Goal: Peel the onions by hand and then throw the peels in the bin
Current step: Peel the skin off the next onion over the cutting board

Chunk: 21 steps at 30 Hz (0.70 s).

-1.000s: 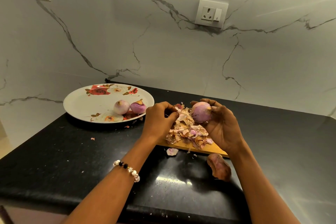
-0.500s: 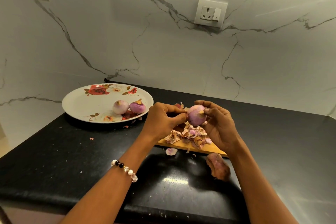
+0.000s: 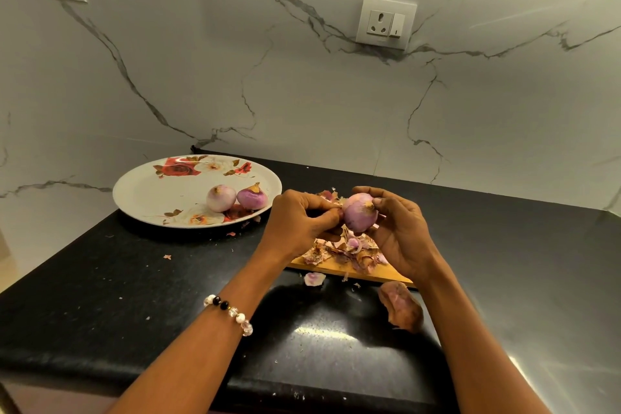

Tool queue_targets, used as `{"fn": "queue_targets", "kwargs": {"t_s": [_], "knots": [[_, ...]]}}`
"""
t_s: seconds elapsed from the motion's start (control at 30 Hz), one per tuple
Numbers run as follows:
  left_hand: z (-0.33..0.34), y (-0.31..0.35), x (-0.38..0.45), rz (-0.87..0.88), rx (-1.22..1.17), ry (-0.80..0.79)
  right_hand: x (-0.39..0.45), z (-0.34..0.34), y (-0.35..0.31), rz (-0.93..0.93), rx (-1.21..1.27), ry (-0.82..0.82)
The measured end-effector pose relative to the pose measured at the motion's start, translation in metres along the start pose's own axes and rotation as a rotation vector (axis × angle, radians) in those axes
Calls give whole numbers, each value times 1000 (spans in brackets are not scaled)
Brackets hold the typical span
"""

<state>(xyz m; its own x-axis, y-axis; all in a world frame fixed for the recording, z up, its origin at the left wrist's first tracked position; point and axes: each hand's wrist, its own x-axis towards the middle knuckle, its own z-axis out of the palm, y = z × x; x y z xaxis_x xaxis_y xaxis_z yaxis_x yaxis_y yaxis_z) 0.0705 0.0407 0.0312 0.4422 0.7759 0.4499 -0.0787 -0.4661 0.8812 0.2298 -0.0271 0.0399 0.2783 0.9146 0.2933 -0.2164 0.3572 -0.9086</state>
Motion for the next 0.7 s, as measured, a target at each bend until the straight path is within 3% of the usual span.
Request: {"fn": "queue_targets", "kwargs": {"t_s": [0.33, 0.7], "knots": [[5, -4, 2, 75, 105, 140, 1, 3, 3, 15, 34, 20], [-3, -3, 2, 81, 180, -7, 3, -6, 5, -68, -328, -94]]}}
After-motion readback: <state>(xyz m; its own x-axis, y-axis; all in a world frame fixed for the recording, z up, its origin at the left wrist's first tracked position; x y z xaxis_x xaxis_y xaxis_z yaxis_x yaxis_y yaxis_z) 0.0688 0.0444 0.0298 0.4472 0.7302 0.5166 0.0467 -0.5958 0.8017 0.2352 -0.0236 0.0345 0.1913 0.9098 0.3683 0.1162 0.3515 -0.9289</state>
